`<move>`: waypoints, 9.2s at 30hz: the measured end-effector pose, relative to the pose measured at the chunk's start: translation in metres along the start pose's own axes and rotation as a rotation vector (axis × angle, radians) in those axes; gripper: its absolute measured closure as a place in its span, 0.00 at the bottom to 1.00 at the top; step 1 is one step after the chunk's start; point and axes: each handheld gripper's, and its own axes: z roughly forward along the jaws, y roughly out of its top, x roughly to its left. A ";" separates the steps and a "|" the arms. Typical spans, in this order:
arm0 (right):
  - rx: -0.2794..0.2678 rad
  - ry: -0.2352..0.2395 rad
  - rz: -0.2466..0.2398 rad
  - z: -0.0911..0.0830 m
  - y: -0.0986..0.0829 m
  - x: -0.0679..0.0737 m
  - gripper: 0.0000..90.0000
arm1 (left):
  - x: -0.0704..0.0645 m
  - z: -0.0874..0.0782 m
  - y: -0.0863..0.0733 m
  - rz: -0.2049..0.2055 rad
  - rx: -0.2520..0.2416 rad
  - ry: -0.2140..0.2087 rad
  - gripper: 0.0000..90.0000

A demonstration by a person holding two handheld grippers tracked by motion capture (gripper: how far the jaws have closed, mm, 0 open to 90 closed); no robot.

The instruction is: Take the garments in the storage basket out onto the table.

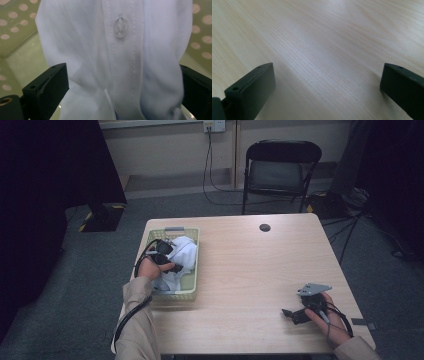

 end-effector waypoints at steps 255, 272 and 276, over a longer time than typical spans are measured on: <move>-0.001 0.000 -0.001 0.000 0.000 0.000 0.00 | -0.214 -0.001 0.083 0.124 -0.240 -0.374 0.62; 0.000 0.000 -0.001 0.000 0.000 0.000 0.00 | -0.228 0.020 0.089 0.161 -0.175 -0.356 0.62; 0.000 0.000 -0.001 0.000 0.000 0.000 0.00 | -0.232 0.025 0.090 0.165 -0.160 -0.355 0.61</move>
